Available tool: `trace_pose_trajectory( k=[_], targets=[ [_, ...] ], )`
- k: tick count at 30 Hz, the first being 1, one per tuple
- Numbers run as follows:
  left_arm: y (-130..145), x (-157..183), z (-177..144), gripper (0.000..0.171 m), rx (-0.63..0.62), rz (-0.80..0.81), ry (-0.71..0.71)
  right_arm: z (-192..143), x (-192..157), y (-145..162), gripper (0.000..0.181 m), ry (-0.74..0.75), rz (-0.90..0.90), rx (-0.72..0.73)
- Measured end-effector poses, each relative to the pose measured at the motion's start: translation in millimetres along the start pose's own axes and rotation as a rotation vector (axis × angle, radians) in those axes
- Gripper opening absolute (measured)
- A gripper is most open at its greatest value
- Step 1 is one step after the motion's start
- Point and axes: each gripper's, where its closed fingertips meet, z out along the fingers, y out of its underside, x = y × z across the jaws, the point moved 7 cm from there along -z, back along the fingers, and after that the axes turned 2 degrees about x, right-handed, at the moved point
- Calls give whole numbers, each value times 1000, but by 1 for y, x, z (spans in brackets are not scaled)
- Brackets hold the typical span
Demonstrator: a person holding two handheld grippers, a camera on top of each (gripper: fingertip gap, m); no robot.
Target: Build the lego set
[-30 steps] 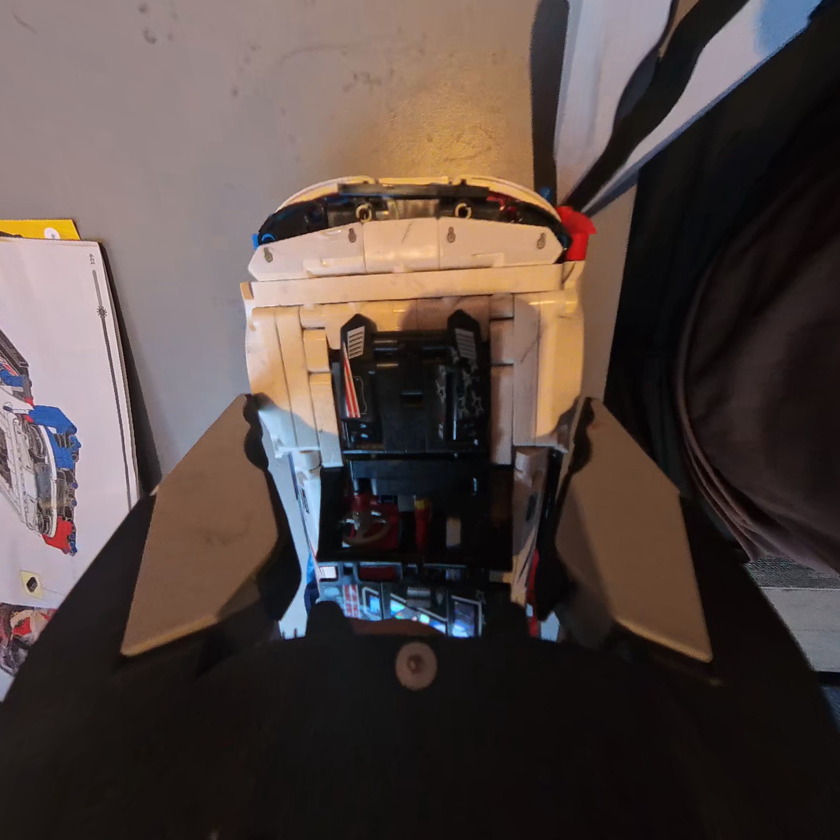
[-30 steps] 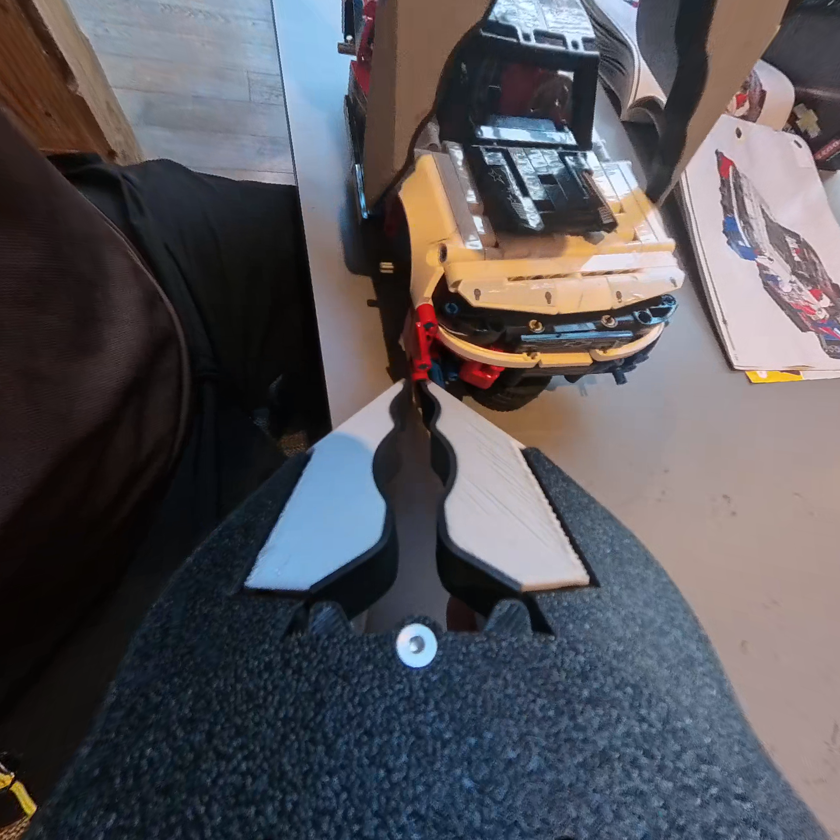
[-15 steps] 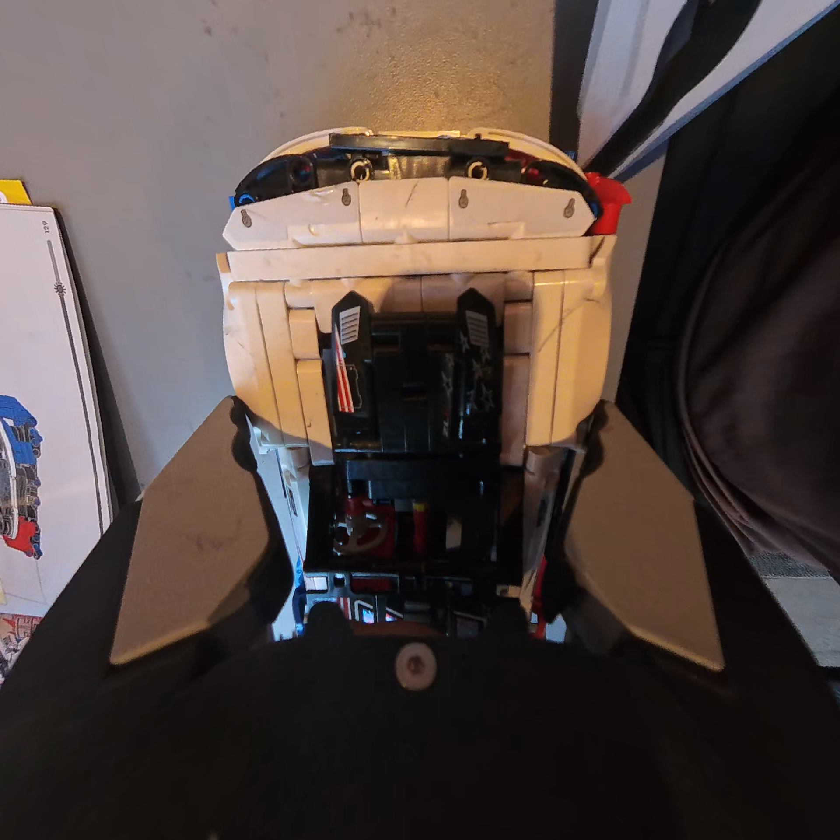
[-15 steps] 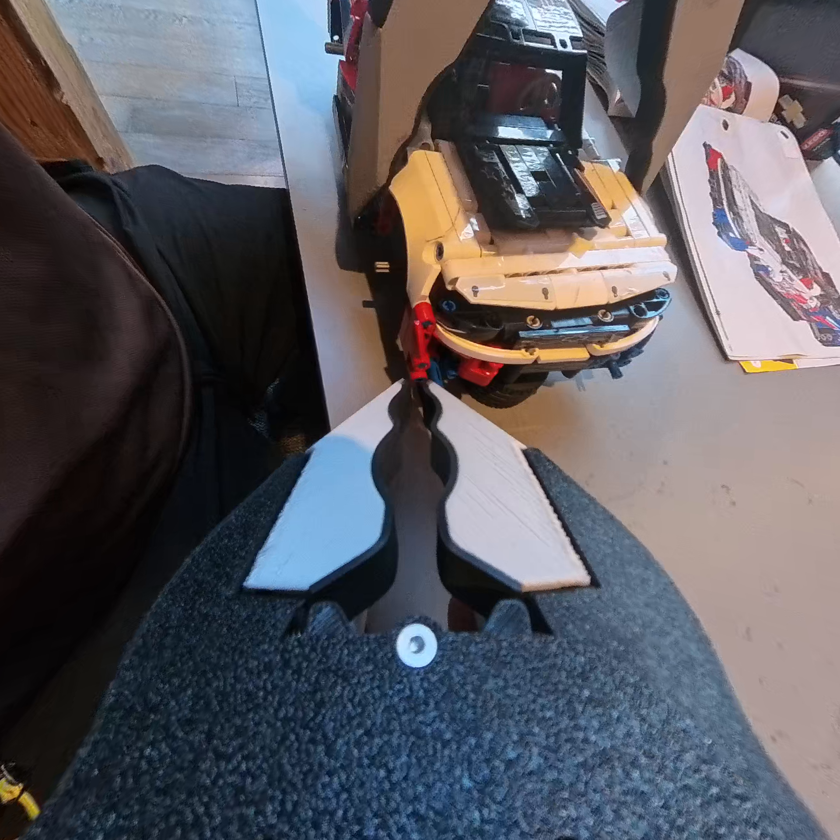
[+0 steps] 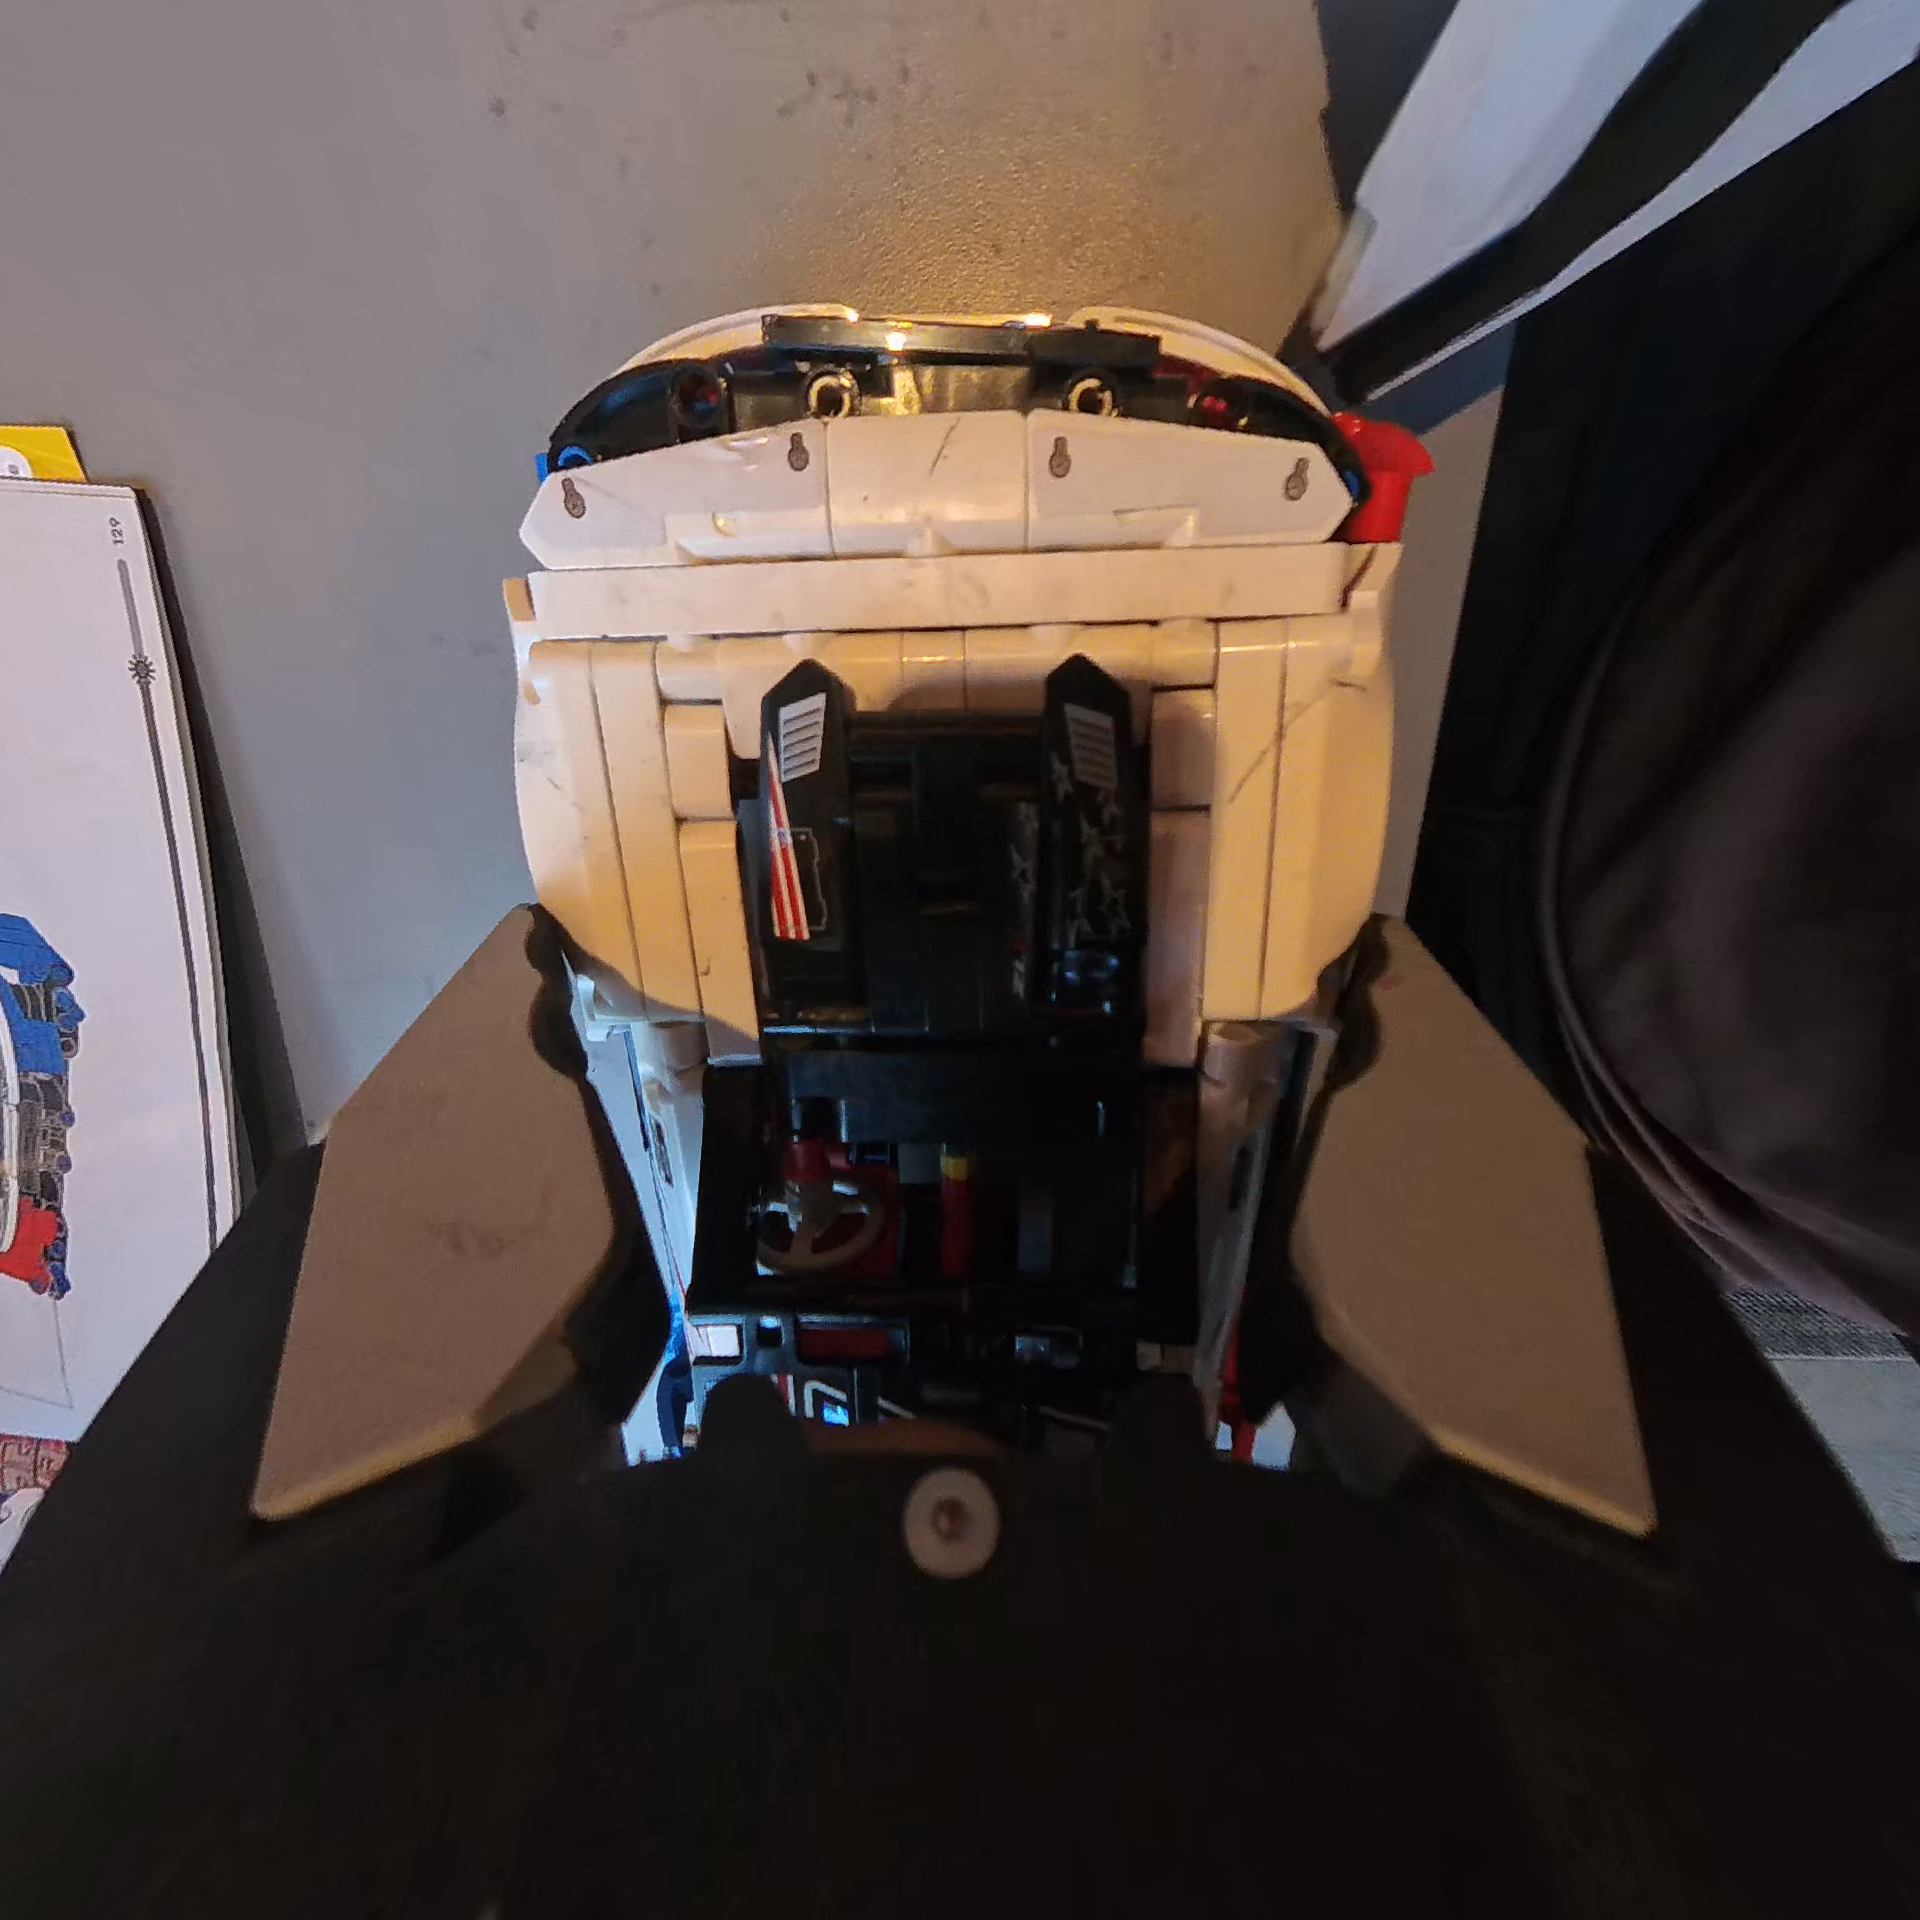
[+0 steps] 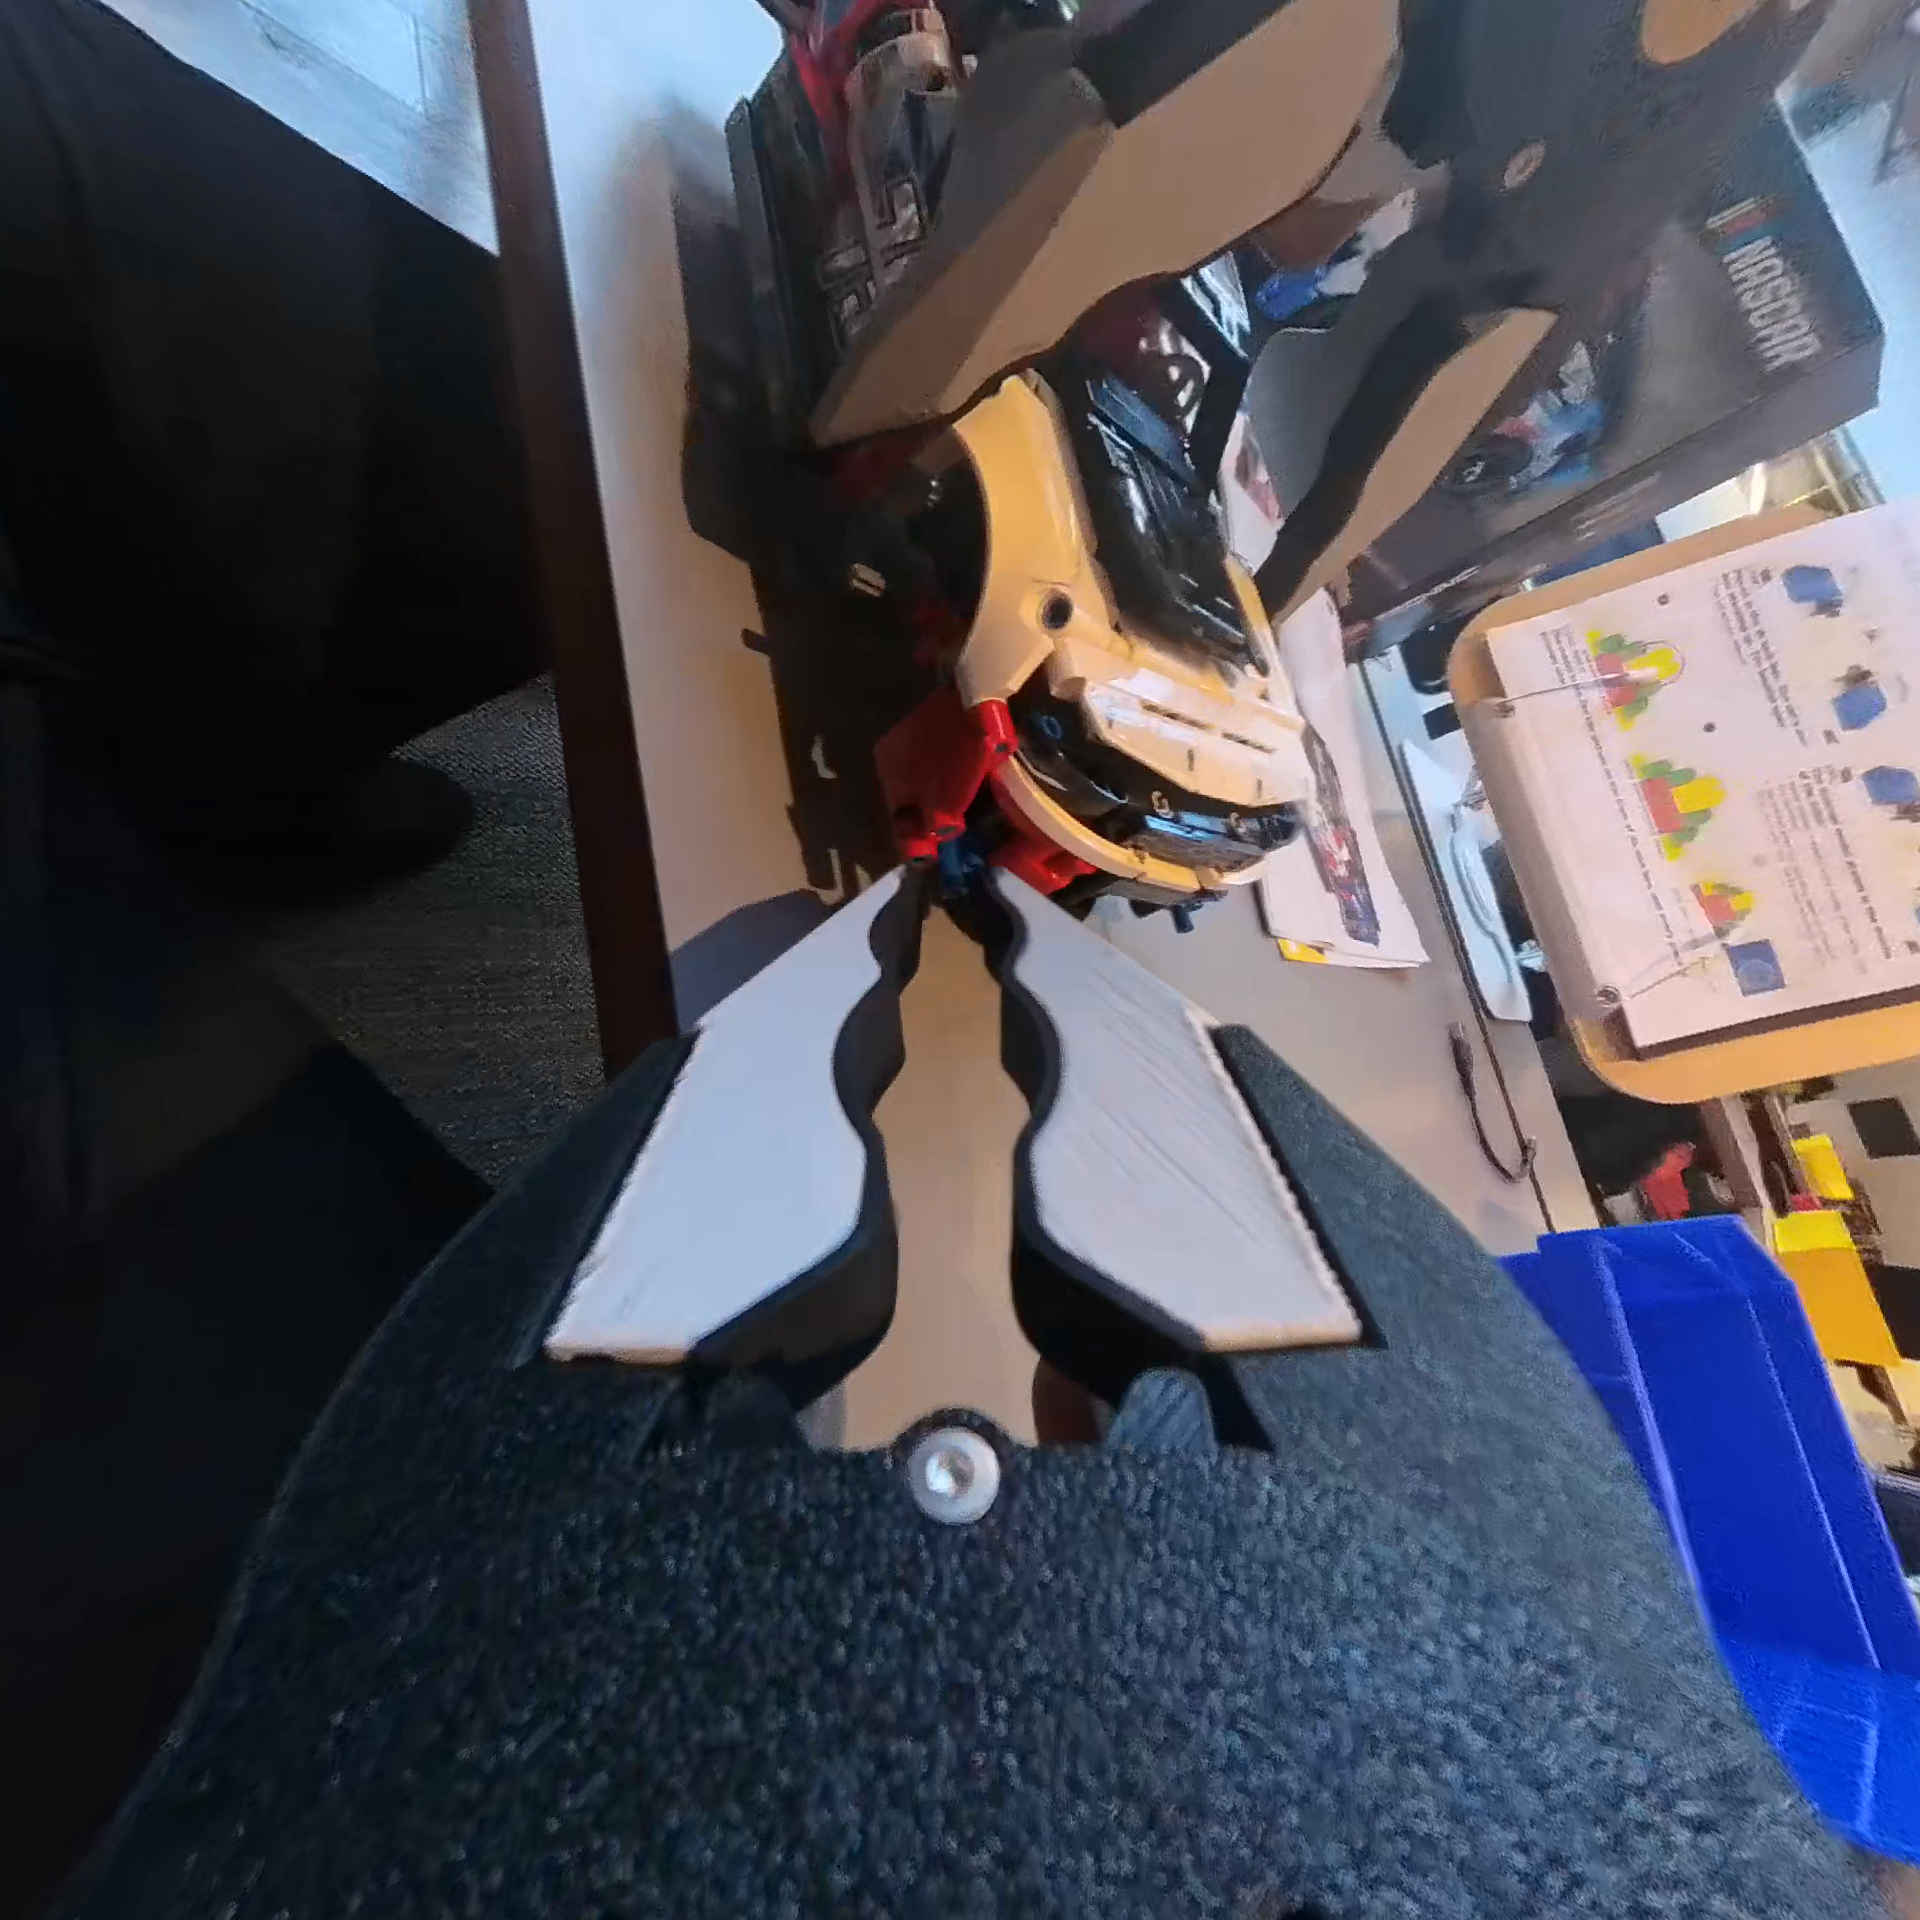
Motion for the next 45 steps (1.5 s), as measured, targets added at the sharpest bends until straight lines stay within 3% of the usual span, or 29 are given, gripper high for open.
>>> trace_pose_trajectory(
  k=[19,34,38,41,43,45],
  targets=[
    [2,0,2,143,45,-17,5,7,-3,0,5,-19,-103,44],
    [-2,3,9,146,9,-55,-52,7,3,2,6,-93,8,52],
    [-2,4,8,146,31,-54,-67,-5,10,0,4,-139,376,-19],
    [-2,5,8,146,38,-49,-76,-12,8,3,9,-312,991,-42],
    [-3,5,8,147,34,-46,-77,-13,6,3,10,-451,1441,94],
    [-2,5,8,147,37,-48,-73,-11,4,12,5,-416,1687,166]
  ],
)
